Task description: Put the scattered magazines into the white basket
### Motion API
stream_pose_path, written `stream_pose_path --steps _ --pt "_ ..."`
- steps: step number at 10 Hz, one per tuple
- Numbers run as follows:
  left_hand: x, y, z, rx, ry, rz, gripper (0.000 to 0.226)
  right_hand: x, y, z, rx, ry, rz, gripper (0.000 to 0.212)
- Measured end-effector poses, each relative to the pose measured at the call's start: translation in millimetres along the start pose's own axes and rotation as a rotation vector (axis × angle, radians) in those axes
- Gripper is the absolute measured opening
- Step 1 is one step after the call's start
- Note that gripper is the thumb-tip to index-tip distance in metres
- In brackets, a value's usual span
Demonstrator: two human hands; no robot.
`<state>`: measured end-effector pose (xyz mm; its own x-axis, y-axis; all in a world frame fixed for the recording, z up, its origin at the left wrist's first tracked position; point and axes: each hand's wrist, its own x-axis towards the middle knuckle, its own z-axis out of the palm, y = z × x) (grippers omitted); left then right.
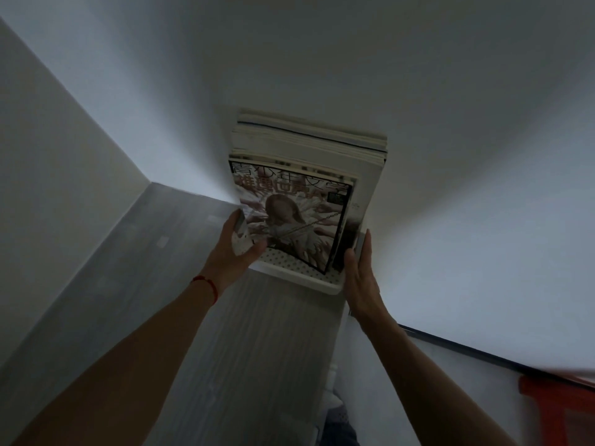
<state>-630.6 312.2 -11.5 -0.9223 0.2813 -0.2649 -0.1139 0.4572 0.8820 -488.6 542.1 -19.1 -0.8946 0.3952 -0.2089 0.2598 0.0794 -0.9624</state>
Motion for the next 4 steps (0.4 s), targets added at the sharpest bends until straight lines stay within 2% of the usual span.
stream_pose_path --steps 2,3,4 --pt "3 2 -3 0.121 -0.023 -0.01 0.088 -2 -1 0 -0.034 0.032 -0.023 0.061" --pt "0 11 -4 0.223 0.034 -0.049 0.092 -2 -5 -3 -0.085 0.038 0.005 0.064" --pt "-11 14 8 0.311 0.227 0.037 0.087 -4 -8 -3 -0.133 0.056 0.035 0.068"
